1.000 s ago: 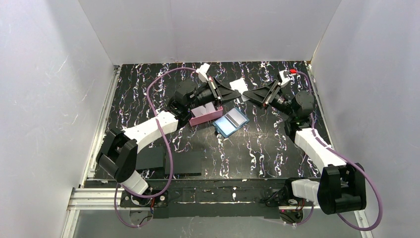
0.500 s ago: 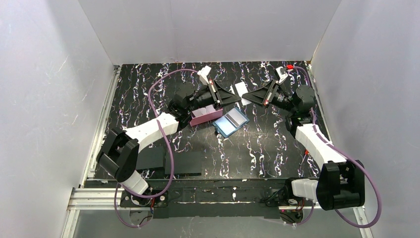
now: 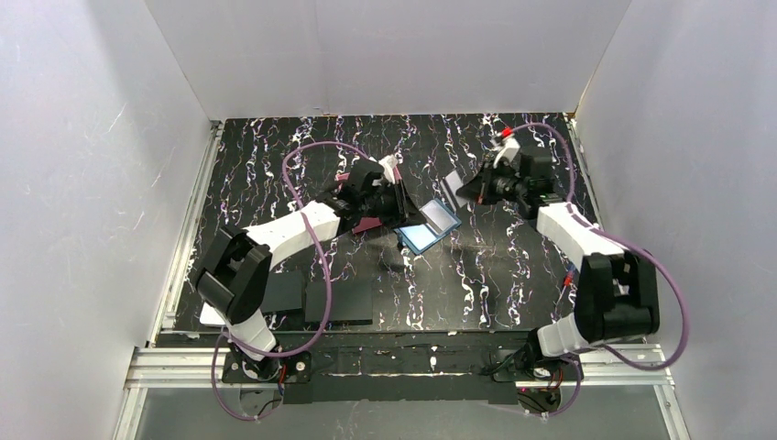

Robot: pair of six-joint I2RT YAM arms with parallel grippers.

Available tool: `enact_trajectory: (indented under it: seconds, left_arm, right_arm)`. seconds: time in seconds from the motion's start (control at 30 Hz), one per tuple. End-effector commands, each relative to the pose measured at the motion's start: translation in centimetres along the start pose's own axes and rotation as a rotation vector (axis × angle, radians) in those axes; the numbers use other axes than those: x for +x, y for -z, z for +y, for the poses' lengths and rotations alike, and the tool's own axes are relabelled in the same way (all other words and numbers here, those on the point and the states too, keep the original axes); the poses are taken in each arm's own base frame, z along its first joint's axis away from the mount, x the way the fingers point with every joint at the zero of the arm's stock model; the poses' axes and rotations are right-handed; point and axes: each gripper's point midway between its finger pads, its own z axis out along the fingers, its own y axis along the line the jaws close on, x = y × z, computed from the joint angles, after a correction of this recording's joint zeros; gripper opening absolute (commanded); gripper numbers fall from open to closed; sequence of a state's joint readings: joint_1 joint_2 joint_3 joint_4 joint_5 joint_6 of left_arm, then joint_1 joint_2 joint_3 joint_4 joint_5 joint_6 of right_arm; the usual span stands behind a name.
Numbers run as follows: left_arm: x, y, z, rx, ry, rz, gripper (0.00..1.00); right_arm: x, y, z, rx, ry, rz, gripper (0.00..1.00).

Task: Put the credit cards into the card holder
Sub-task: Insert the credit card into the card holder.

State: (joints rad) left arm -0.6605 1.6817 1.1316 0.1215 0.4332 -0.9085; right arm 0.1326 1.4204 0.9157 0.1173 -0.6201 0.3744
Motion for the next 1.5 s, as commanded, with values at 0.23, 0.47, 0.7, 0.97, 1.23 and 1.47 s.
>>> enact_trajectory:
  seconds: [0.23, 0.47, 0.7, 0.97, 1.23, 1.47]
  left_arm:
    - [1.7, -1.6, 8.2, -0.385, -0.155, -0.008, 0.04]
    - [1.5, -2.6, 9.9, -0.467, -0.205, -0.031, 0.03]
    - [1.6, -3.0, 12.2, -0.563, -0.179, -0.023, 0.02]
    - [2.4, -3.2, 13.6, -0.602, -0.166, -0.001, 0.01]
    - [2.9, -2.8, 14.5, -0.631, -0.162, 0.013, 0.0]
    - [3.5, -3.1, 14.9, -0.633, -0.158, 0.034, 0.0]
  right_arm:
    - [6.6, -3.6, -2.5, -0.063, 0.303, 0.283, 0.01]
    - [9.2, -5.7, -1.6, -0.133, 0.362, 0.337, 0.01]
    - [9.3, -7.0, -2.7, -0.12, 0.366, 0.318, 0.01]
    - [10.2, -7.9, -3.0, -0.147, 0.324, 0.33, 0.01]
    - [10.8, -8.8, -3.5, -0.149, 0.228, 0.337, 0.01]
    - [11.4, -9.4, -3.4, -0.2, 0.153, 0.313, 0.01]
